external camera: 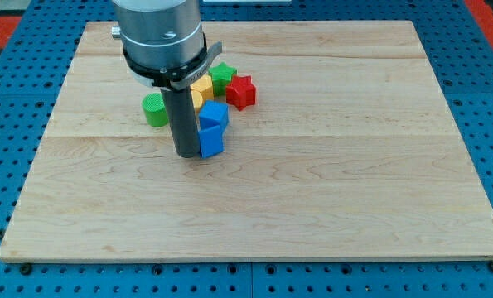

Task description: Move the blue blocks into the group of blocks

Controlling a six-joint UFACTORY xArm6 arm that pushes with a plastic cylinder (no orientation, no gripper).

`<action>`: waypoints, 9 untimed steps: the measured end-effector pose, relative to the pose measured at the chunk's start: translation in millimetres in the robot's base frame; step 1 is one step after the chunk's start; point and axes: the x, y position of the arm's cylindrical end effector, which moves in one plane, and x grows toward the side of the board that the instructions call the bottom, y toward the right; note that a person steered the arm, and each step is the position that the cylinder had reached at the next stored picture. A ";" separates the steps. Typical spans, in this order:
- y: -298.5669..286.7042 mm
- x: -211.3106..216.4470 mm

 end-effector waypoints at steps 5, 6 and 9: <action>59.9 -29.1; 78.7 -33.1; 122.7 -51.3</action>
